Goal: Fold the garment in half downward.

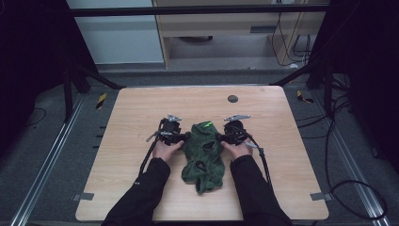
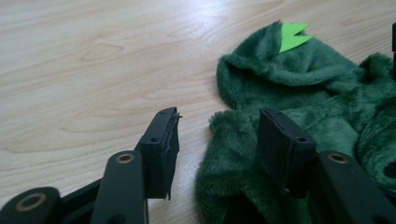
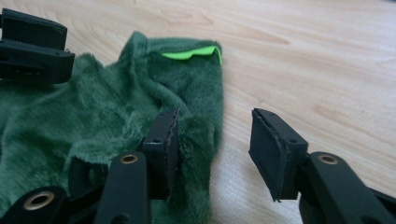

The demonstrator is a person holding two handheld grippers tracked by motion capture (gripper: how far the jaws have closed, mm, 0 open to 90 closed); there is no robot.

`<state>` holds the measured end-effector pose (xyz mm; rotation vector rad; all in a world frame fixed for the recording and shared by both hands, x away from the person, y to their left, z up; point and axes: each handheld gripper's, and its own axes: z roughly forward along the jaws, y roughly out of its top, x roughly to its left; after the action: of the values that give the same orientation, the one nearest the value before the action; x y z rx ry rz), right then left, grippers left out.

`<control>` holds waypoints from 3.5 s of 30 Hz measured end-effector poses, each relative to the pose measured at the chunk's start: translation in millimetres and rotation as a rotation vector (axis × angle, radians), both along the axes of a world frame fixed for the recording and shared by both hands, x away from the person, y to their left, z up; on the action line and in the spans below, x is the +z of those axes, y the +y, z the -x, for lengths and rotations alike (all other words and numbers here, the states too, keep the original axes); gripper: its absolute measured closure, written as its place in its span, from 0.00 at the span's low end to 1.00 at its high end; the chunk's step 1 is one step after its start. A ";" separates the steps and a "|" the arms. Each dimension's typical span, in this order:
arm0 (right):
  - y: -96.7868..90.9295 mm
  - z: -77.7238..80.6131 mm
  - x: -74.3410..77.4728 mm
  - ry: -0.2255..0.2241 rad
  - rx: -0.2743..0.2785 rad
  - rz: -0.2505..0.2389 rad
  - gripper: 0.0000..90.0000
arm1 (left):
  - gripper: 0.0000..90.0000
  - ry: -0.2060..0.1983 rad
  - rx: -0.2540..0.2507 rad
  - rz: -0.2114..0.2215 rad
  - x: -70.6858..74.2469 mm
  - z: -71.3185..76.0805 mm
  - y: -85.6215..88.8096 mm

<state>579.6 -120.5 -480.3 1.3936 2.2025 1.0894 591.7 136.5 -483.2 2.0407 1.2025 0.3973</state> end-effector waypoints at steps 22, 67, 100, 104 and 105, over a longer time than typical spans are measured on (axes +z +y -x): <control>5.2 -2.7 -12.3 0.089 0.033 -0.009 0.86 | 0.93 0.062 -0.027 0.000 -9.2 0.4 -4.7; -3.8 39.2 53.9 -0.082 0.163 -0.068 0.95 | 0.99 -0.096 -0.140 0.076 71.0 51.2 1.3; -9.2 91.8 51.0 -0.107 0.262 -0.092 0.94 | 0.99 -0.074 -0.198 0.059 68.1 108.6 8.5; -10.1 97.5 49.1 -0.107 0.268 -0.092 0.94 | 0.99 -0.064 -0.208 0.052 64.4 116.9 11.1; -10.5 99.5 48.2 -0.102 0.270 -0.093 0.94 | 0.99 -0.062 -0.210 0.052 63.1 118.9 11.8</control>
<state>480.1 -131.0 -432.1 1.0690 2.3385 1.3377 472.8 148.2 -420.1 2.0694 0.9411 0.3214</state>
